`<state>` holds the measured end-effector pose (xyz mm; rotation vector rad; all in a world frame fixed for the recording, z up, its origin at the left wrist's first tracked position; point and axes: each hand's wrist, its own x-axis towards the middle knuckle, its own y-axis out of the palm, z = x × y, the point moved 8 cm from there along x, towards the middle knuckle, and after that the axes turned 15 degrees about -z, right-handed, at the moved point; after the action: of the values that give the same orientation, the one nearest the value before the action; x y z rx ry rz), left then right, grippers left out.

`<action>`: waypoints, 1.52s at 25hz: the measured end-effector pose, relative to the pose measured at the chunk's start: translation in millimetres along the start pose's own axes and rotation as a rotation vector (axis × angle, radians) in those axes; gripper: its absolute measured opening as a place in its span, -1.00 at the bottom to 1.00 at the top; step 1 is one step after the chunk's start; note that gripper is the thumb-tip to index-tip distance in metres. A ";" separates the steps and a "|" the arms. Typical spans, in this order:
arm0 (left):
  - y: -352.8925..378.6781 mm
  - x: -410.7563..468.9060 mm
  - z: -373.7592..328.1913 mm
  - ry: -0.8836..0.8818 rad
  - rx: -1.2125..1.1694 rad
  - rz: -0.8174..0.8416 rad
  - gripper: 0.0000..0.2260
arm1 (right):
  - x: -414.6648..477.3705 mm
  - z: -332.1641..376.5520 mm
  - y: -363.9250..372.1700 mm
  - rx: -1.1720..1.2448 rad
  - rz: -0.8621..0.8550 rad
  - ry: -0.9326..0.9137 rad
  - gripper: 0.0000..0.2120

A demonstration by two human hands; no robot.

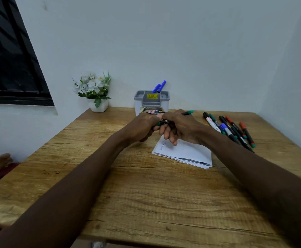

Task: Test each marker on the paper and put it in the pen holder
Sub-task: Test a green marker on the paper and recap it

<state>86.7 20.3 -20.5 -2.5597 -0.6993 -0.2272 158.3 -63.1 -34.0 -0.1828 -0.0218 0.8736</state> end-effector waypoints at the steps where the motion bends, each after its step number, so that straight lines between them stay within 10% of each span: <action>1: 0.4 -0.9 2.6 -0.045 -0.043 0.025 -0.57 | -2.6 1.3 0.0 0.023 0.025 -0.003 -0.52; 6: -24.7 4.0 16.3 -0.152 -0.228 -0.067 -0.56 | -6.7 14.3 -54.1 0.268 -0.122 -0.066 -0.63; 11: -19.2 10.5 24.3 0.008 0.177 -0.054 -0.70 | -7.2 -1.1 -65.0 0.154 -0.187 -0.068 -0.70; 20: -6.4 11.6 30.7 0.036 0.207 0.156 -0.71 | 5.8 -8.6 -47.9 -0.240 -0.348 -0.224 -0.85; 38: -2.4 16.1 28.0 0.080 0.311 0.137 -0.63 | 3.1 -6.7 -39.0 -0.303 -0.282 -0.366 -0.89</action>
<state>100.2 42.7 -39.7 -2.2759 -0.4840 -0.1603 190.6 -86.2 -34.2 -0.2932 -0.5123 0.6085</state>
